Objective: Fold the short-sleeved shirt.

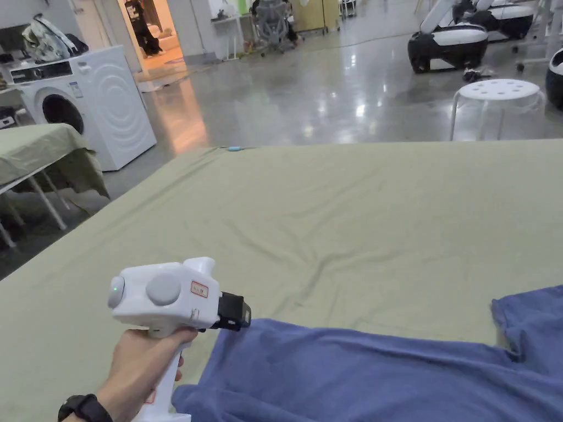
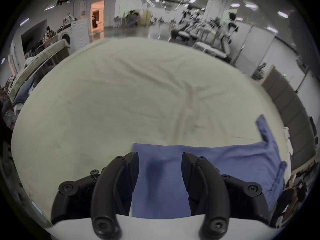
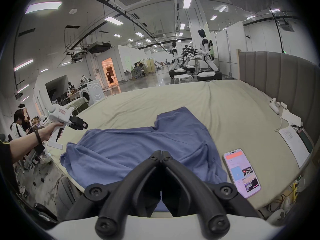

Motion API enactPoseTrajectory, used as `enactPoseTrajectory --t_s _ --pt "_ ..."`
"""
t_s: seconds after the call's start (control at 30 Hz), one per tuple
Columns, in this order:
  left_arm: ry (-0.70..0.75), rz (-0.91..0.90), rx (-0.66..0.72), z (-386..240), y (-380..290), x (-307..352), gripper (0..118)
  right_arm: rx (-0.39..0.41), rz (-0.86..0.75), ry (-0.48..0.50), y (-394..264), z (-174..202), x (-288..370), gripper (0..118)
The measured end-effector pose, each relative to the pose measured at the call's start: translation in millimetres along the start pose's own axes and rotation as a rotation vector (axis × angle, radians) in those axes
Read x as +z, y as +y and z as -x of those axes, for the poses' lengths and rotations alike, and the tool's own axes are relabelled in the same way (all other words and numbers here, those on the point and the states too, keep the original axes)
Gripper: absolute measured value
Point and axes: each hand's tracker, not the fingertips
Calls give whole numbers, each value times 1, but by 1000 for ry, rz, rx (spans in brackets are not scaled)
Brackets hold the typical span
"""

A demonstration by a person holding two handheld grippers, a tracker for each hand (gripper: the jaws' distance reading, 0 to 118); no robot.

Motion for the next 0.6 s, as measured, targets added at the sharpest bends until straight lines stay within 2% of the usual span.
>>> enactPoseTrajectory --t_s 0.1,0.13,0.17,0.23,0.3,0.43,0.47,0.5,0.53,0.57,0.6 --pt "-14 49 53 9 1 -22 47 -21 13 -32 -2 -8 1 0" --pt "-37 27 92 11 2 -25 35 -28 22 -42 -2 -11 1 0" --pt "-73 34 129 13 -2 -27 11 -35 27 -49 -3 -12 1 0" --pt "-98 62 84 5 -6 -35 10 -52 41 -55 -4 -15 -2 0" --pt "-21 56 -47 -6 -8 -39 10 -60 55 -55 -1 -17 -7 0" --pt "-6 105 -66 -8 -1 -45 9 -25 72 -40 19 -18 -19 0" --pt "12 102 -83 -8 1 -46 9 -28 76 -18 31 -21 -26 6" --pt "13 106 -88 -8 2 -47 9 -28 94 11 43 -25 -35 20" --pt "15 109 -90 -8 3 -47 9 -27 143 32 59 -30 -48 41" --pt "18 111 -89 -6 2 -51 9 -30 210 31 74 -35 -66 68" --pt "21 115 -91 -6 2 -50 9 -28 249 31 86 -39 -82 77"
